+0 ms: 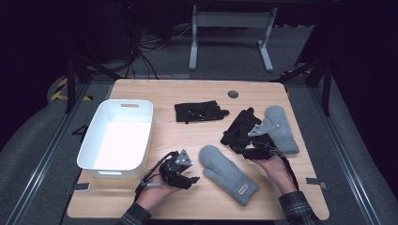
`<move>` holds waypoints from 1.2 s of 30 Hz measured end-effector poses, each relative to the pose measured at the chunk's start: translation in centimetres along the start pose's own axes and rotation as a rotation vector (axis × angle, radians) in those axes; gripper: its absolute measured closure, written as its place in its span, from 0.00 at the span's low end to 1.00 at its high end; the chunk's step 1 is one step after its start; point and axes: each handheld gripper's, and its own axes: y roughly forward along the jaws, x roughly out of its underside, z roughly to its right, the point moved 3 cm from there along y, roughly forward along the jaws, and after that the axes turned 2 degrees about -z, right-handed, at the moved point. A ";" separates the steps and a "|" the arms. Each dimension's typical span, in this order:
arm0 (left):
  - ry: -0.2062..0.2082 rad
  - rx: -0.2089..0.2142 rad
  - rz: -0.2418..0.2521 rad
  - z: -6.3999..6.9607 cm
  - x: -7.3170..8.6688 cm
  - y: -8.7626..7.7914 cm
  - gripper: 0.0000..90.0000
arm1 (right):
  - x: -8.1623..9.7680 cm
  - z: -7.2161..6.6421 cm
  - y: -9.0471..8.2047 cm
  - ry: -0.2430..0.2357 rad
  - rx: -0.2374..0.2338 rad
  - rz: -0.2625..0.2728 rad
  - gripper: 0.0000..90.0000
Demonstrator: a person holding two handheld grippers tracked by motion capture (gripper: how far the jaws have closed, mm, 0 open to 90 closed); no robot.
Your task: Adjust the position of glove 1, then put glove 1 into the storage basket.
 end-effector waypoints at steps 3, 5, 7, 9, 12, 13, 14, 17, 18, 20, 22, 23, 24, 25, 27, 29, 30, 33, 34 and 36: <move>0.002 -0.034 -0.006 -0.4 0.7 0.1 0.32 | 0.1 0.6 -0.6 0.013 0.008 0.006 0.57; 0.002 -0.048 -0.016 -0.5 1.0 0.2 0.27 | 0.3 1.1 -1.0 0.026 0.014 0.002 0.57; -0.001 -0.055 -0.034 -0.7 1.3 0.4 0.19 | 0.4 1.6 -1.4 0.036 0.017 -0.001 0.56; -0.005 -0.059 -0.049 -0.9 1.5 0.5 0.14 | 0.6 2.2 -1.7 0.051 0.031 -0.005 0.55; 0.000 -0.067 -0.053 -1.0 1.7 0.7 0.08 | 0.9 2.8 -2.1 0.068 0.047 -0.012 0.55; 0.003 -0.064 -0.047 -1.0 1.7 0.8 0.07 | 1.0 3.2 -2.3 0.075 0.055 -0.010 0.55; 0.008 -0.060 -0.033 -1.0 1.8 0.9 0.05 | 1.1 3.4 -2.5 0.082 0.058 -0.010 0.55; 0.015 -0.052 0.023 -1.0 2.3 1.1 0.00 | 1.3 4.1 -3.1 0.093 0.084 -0.009 0.56; 0.017 -0.052 0.035 -1.0 2.4 1.1 0.00 | 1.4 4.4 -3.3 0.098 0.092 -0.002 0.57; 0.022 -0.052 0.038 -1.1 2.5 1.1 0.00 | 1.6 4.9 -3.6 0.109 0.103 -0.002 0.59; 0.022 -0.052 0.038 -1.1 2.5 1.1 0.00 | 1.7 5.4 -4.0 0.118 0.120 -0.004 0.65; 0.022 -0.052 0.038 -1.1 2.5 1.1 0.00 | 1.8 5.7 -4.1 0.123 0.125 -0.006 0.68; 0.022 -0.052 0.038 -1.1 2.5 1.1 0.00 | 2.0 5.9 -4.3 0.126 0.134 -0.004 0.71; 0.022 -0.052 0.038 -1.1 2.5 1.1 0.00 | 2.1 6.2 -4.5 0.134 0.144 -0.004 0.77; 0.022 -0.052 0.038 -1.1 2.5 1.1 0.00 | 2.3 6.6 -4.9 0.147 0.155 -0.001 0.84; 0.021 -0.052 0.039 -1.1 2.5 1.1 0.00 | 2.6 7.2 -5.4 0.165 0.173 0.001 0.92; 0.020 -0.052 0.039 -1.1 2.5 1.1 0.00 | 2.8 7.4 -5.6 0.169 0.184 -0.003 0.94; 0.018 -0.052 0.040 -1.1 2.5 1.1 0.00 | 3.3 8.1 -5.8 0.186 0.201 -0.024 1.00; 0.017 -0.052 0.040 -1.1 2.5 1.1 0.00 | 3.6 8.3 -5.8 0.193 0.203 -0.031 1.00; 0.018 -0.052 0.040 -1.1 2.5 1.1 0.00 | 4.2 8.8 -5.8 0.209 0.219 -0.054 1.00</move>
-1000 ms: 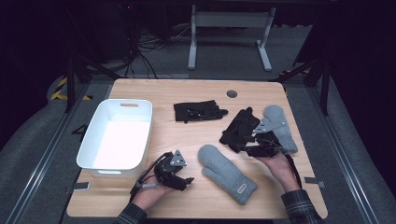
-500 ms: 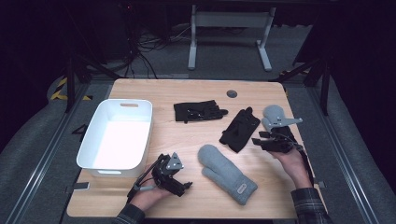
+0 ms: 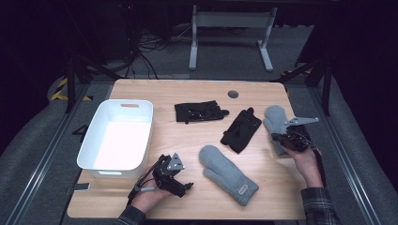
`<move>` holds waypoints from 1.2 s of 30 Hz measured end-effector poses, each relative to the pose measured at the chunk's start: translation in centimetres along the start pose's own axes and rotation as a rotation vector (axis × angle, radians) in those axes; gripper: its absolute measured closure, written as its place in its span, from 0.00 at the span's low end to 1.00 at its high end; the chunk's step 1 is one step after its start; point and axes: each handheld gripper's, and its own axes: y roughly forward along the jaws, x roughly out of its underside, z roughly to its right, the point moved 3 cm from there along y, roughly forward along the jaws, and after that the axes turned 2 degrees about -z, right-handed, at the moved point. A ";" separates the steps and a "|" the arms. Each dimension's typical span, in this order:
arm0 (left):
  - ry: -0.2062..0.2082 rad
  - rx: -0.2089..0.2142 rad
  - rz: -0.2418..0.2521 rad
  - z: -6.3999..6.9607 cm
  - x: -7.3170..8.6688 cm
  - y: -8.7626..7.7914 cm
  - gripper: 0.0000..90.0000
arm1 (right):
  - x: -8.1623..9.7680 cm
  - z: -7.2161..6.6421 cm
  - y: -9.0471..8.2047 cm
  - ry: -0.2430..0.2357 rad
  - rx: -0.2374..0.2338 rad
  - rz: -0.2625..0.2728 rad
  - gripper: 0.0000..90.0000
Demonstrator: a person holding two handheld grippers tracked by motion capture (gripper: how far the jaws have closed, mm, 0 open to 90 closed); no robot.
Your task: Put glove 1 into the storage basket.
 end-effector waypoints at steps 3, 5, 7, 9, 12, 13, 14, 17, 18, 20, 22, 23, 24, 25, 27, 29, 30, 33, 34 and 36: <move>0.000 0.000 0.000 0.0 0.0 0.0 0.00 | 0.6 0.4 0.1 0.017 0.000 -0.016 1.00; 0.000 0.000 0.000 0.0 0.0 0.0 0.00 | 0.9 0.6 0.3 0.026 -0.007 -0.026 1.00; 0.000 -0.001 0.000 0.0 0.0 0.0 0.00 | 1.2 0.7 0.5 0.028 -0.012 -0.033 1.00; -0.001 -0.001 0.000 0.0 0.0 0.0 0.00 | 1.4 0.8 0.5 0.033 -0.011 -0.042 1.00; -0.001 -0.001 0.000 0.0 0.0 0.0 0.00 | 1.5 1.1 0.2 0.038 -0.004 -0.040 1.00; -0.001 -0.001 0.000 0.0 0.0 0.0 0.00 | 1.6 1.3 0.1 0.044 0.002 -0.038 1.00; 0.000 -0.001 0.000 0.0 0.0 0.0 0.00 | 1.8 1.5 -0.1 0.052 0.005 -0.039 1.00; -0.001 -0.001 0.000 0.0 0.0 0.0 0.00 | 2.4 2.4 -0.7 0.076 0.024 -0.039 1.00; -0.001 -0.001 0.000 0.0 0.0 0.0 0.00 | 2.6 2.7 -0.9 0.087 0.029 -0.037 1.00; -0.001 -0.002 0.000 0.0 0.0 0.0 0.00 | 2.9 3.3 -1.2 0.104 0.033 -0.033 1.00; 0.000 -0.001 0.000 0.0 0.0 0.0 0.00 | 3.2 3.8 -1.5 0.114 0.039 -0.032 1.00; -0.001 -0.001 0.000 0.0 0.0 0.0 0.00 | 3.3 4.0 -1.5 0.113 0.042 -0.030 1.00; 0.000 -0.002 0.000 0.0 0.0 0.0 0.00 | 3.4 4.2 -1.6 0.119 0.041 -0.034 1.00; 0.000 -0.001 0.000 0.0 0.0 0.0 0.00 | 3.5 4.4 -1.6 0.123 0.040 -0.034 1.00; 0.000 -0.001 0.000 0.0 0.0 0.0 0.00 | 3.6 4.6 -1.7 0.119 0.058 -0.041 1.00; -0.001 -0.001 0.000 0.0 0.0 0.0 0.00 | 3.6 4.8 -1.7 0.120 0.068 -0.051 1.00; -0.001 -0.001 0.000 0.0 0.0 0.0 0.00 | 3.5 4.9 -1.6 0.109 0.084 -0.060 1.00; -0.001 -0.001 0.000 0.0 0.0 0.0 0.00 | 3.5 5.2 -1.6 0.095 0.111 -0.079 1.00; -0.001 -0.001 0.001 0.0 0.0 0.0 0.00 | 3.5 5.4 -1.6 0.092 0.122 -0.086 1.00; -0.001 -0.002 0.000 0.0 0.0 0.0 0.00 | 3.4 5.7 -1.7 0.089 0.131 -0.090 1.00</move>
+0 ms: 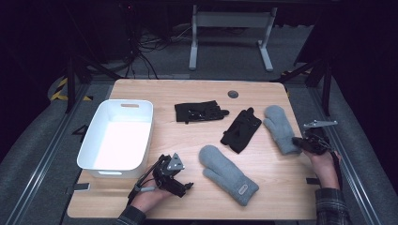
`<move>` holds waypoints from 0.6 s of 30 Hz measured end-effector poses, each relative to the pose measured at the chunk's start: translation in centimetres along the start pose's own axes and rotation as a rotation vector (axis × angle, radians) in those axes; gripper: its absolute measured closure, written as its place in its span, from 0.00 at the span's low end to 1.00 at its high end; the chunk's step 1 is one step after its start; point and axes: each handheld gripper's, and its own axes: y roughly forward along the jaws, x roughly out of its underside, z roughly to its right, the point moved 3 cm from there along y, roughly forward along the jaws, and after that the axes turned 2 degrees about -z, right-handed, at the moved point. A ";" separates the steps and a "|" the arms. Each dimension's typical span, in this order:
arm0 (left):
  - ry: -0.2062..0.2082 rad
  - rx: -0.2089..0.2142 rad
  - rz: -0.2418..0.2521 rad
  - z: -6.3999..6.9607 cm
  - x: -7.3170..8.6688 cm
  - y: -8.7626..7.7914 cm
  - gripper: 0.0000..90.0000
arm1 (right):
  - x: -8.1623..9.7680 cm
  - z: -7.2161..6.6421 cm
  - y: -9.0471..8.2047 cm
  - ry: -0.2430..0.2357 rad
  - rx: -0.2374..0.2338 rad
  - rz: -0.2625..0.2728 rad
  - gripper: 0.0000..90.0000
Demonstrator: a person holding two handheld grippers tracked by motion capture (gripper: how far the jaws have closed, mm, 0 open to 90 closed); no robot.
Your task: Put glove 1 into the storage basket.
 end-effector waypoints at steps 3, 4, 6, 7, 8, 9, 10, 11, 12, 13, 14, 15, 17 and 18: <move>-0.007 -0.002 -0.004 0.0 0.0 0.0 0.00 | -0.3 0.2 -0.2 0.013 -0.013 0.031 1.00; -0.002 -0.002 -0.001 0.0 0.0 0.0 0.00 | -0.6 0.2 -0.4 0.023 -0.020 0.044 1.00; -0.007 -0.002 -0.004 0.0 0.0 0.0 0.00 | -1.2 0.1 -0.5 0.030 -0.025 0.068 0.92; -0.003 -0.002 0.000 0.0 0.0 0.0 0.00 | -1.4 0.0 -0.3 0.036 -0.034 0.068 0.88; -0.003 -0.001 -0.001 0.0 0.0 0.0 0.00 | -1.6 -0.1 -0.2 0.035 -0.038 0.073 0.86; -0.003 -0.002 -0.001 0.0 0.0 0.0 0.00 | -1.7 -0.2 0.0 0.038 -0.036 0.075 0.83; -0.003 -0.002 0.000 0.0 0.0 0.0 0.00 | -2.0 -0.2 0.2 0.037 -0.032 0.069 0.81; -0.003 -0.002 -0.001 0.0 0.0 0.0 0.00 | -2.2 -0.3 0.4 0.037 -0.033 0.065 0.80; -0.003 -0.002 -0.001 0.0 0.0 0.0 0.00 | -2.5 -0.4 0.6 0.039 -0.033 0.069 0.78; -0.002 -0.002 -0.001 0.0 0.0 0.0 0.00 | -2.8 -0.4 0.7 0.042 -0.030 0.076 0.77; -0.003 -0.003 -0.001 0.0 0.0 0.0 0.00 | -3.1 -0.5 0.8 0.047 -0.034 0.083 0.77; -0.007 -0.003 -0.004 0.0 0.0 0.0 0.00 | -3.3 -0.5 0.9 0.050 -0.030 0.098 0.76; -0.008 -0.003 -0.004 0.0 0.0 0.0 0.00 | -3.8 -0.5 1.4 0.058 -0.021 0.087 0.74; -0.008 -0.003 -0.004 0.0 0.0 0.0 0.00 | -4.0 -0.6 1.7 0.063 -0.020 0.085 0.73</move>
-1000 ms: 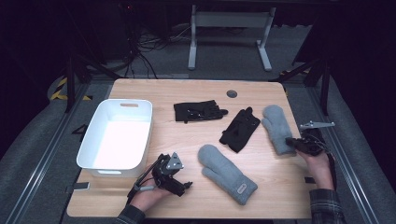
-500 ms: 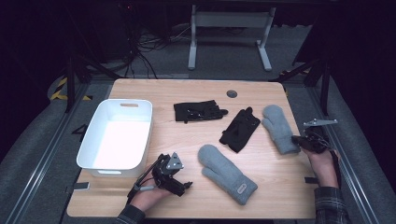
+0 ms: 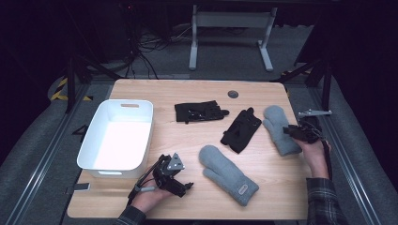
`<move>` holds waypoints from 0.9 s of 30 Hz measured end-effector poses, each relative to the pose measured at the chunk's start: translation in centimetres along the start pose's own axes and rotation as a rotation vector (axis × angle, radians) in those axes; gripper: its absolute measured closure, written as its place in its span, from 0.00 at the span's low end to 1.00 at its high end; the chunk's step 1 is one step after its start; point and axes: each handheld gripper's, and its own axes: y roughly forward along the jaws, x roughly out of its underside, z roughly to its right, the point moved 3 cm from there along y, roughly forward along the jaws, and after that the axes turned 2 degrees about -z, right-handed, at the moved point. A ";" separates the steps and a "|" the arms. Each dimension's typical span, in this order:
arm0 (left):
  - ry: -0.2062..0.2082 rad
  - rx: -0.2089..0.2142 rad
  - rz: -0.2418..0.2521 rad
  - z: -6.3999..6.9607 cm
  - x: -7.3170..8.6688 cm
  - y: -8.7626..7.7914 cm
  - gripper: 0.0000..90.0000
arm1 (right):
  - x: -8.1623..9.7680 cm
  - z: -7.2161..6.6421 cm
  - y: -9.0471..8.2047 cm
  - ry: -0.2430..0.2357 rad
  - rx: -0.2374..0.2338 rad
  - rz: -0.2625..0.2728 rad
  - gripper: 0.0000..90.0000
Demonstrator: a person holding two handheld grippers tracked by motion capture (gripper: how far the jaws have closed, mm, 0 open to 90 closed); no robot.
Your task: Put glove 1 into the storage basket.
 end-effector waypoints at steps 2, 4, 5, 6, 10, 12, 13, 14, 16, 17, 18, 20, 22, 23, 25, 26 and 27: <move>0.000 0.000 0.000 0.0 0.0 0.0 0.00 | -0.2 0.0 0.6 0.003 0.008 -0.008 0.70; 0.000 0.000 0.000 0.0 0.0 0.0 0.00 | -0.3 -0.1 1.1 0.000 0.017 -0.018 0.67; 0.000 0.000 0.000 0.0 0.0 0.0 0.00 | -0.3 -0.2 1.4 0.010 0.016 -0.024 0.66; 0.004 0.000 0.003 0.0 0.0 0.0 0.00 | -0.2 -0.2 1.7 0.017 0.018 -0.037 0.65; 0.004 0.000 0.004 0.0 0.0 0.0 0.00 | 0.3 -0.2 2.8 0.017 0.034 -0.080 0.64; 0.000 0.000 0.000 0.0 0.0 0.0 0.00 | 0.4 -0.1 3.0 0.025 0.028 -0.083 0.67; 0.005 0.000 0.004 0.0 0.0 0.0 0.00 | 0.4 -0.1 3.0 0.023 0.028 -0.083 0.69; 0.000 0.000 0.000 0.0 0.0 0.0 0.00 | 0.5 -0.1 3.0 0.020 0.027 -0.083 0.71; 0.000 0.000 0.000 0.0 0.0 0.0 0.00 | 0.5 -0.2 3.0 0.001 0.026 -0.085 0.79; 0.000 0.000 0.000 0.0 0.0 0.0 0.00 | 0.5 -0.3 3.0 -0.018 0.027 -0.083 0.84; 0.004 0.001 0.004 0.0 0.0 0.0 0.00 | 0.5 -0.4 3.0 -0.032 0.030 -0.080 0.88; 0.000 0.000 0.000 0.0 0.0 0.0 0.00 | 0.7 -0.2 2.9 -0.038 0.025 -0.059 0.92; 0.000 0.001 0.000 0.0 0.0 0.0 0.00 | 0.7 -0.1 2.8 -0.025 0.009 -0.048 0.94; 0.001 0.001 0.000 0.0 0.0 0.0 0.00 | 0.8 0.0 2.7 -0.024 0.002 -0.040 0.95; 0.001 0.001 0.000 0.0 0.0 0.0 0.00 | 0.8 0.2 2.4 -0.012 -0.017 -0.020 0.96; 0.001 0.000 0.000 0.0 0.0 0.0 0.00 | 0.8 0.3 2.2 -0.008 -0.022 -0.009 0.96; 0.005 0.000 0.004 0.0 0.0 0.0 0.00 | 0.7 0.4 2.0 -0.006 -0.026 -0.003 0.97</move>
